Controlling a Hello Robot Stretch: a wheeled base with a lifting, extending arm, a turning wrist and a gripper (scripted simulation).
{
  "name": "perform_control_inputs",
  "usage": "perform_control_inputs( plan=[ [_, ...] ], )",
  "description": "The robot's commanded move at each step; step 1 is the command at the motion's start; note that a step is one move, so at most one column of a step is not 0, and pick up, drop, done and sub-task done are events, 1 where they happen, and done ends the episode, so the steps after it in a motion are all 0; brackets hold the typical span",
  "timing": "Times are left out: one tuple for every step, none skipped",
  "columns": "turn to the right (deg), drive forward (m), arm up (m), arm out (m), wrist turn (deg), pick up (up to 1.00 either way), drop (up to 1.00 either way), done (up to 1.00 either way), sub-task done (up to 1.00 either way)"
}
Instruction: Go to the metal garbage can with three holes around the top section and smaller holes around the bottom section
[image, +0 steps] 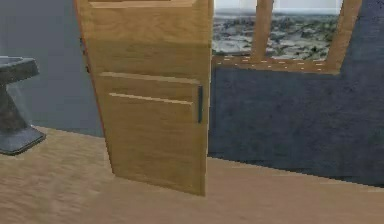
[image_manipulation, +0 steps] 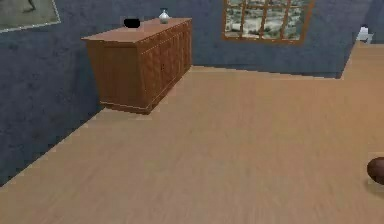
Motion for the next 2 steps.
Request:
perform_control_inputs(
  plan=[
    [-45.0,0.00,0.00,0.00,0.0,0.00,0.00,0.00,0.00],
    [0.0,0.05,0.00,0.00,0.0,0.00,0.00,0.00,0.00]
  ],
)
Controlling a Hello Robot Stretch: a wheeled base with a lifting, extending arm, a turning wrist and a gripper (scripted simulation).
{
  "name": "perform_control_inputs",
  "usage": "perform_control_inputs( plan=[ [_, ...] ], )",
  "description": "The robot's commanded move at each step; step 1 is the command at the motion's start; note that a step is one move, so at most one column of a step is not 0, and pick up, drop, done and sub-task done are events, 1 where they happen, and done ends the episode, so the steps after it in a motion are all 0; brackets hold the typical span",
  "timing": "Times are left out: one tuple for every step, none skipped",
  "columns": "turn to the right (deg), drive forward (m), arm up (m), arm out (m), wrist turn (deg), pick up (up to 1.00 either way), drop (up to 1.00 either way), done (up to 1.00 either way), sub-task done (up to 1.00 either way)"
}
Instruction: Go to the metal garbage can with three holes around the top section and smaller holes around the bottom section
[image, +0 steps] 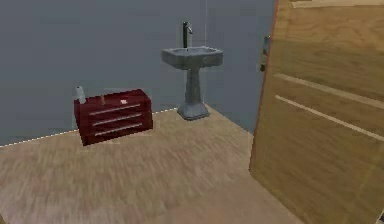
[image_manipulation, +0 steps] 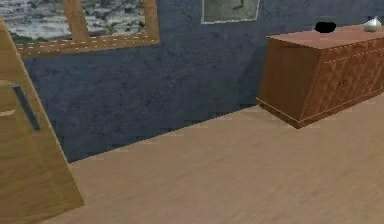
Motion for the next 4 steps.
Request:
perform_control_inputs(
  plan=[
    [-27.0,0.00,0.00,0.00,0.0,0.00,0.00,0.00,0.00],
    [0.0,1.00,0.00,0.00,0.0,0.00,0.00,0.00,0.00],
    [-6.0,0.00,0.00,0.00,0.0,0.00,0.00,0.00,0.00],
    [0.0,0.30,0.00,0.00,0.0,0.00,0.00,0.00,0.00]
  ],
)
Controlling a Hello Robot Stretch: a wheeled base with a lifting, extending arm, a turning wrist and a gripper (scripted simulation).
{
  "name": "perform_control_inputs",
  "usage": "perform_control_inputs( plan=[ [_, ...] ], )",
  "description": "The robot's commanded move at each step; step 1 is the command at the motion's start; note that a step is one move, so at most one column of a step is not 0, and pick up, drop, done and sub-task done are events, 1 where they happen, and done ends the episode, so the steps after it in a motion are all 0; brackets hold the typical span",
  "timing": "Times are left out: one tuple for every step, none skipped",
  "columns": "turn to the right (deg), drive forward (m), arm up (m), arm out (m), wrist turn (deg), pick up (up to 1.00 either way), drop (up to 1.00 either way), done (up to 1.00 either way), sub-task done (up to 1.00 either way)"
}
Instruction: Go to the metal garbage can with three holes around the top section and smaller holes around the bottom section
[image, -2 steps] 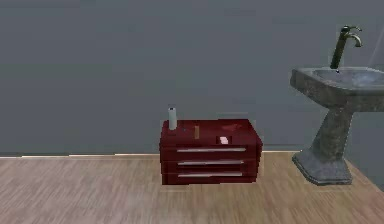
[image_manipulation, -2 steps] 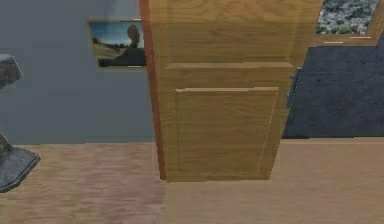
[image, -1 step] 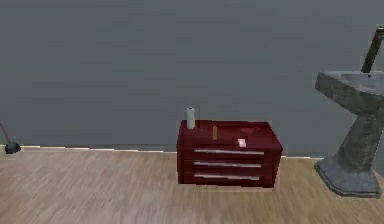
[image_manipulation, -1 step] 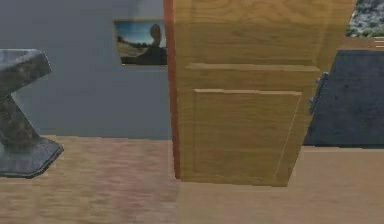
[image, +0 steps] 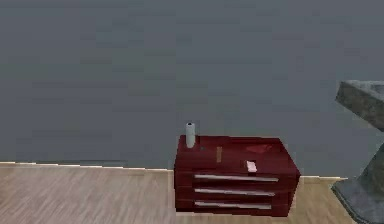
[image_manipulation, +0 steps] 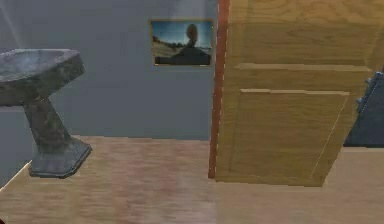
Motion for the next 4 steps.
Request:
perform_control_inputs(
  plan=[
    [-36.0,0.00,0.00,0.00,0.0,0.00,0.00,0.00,0.00],
    [0.0,0.40,0.00,0.00,0.0,0.00,0.00,0.00,0.00],
    [-45.0,0.00,0.00,0.00,0.0,0.00,0.00,0.00,0.00],
    [-6.0,0.00,0.00,0.00,0.0,0.00,0.00,0.00,0.00]
  ],
)
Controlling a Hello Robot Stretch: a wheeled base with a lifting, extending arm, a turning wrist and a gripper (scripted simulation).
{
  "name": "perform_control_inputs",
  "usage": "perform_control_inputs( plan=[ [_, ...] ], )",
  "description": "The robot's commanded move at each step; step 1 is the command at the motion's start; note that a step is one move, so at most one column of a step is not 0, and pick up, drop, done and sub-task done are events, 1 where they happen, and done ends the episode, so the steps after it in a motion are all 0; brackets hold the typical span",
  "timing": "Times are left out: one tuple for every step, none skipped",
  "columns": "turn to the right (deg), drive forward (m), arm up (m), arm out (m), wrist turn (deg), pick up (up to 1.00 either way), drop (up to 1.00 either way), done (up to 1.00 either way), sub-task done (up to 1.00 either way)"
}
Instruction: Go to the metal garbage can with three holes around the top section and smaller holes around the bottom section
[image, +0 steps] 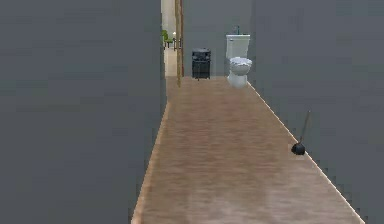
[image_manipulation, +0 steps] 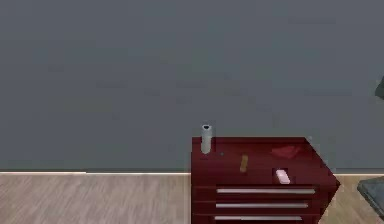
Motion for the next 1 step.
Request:
perform_control_inputs(
  plan=[
    [0.0,1.00,0.00,0.00,0.0,0.00,0.00,0.00,0.00]
  ],
)
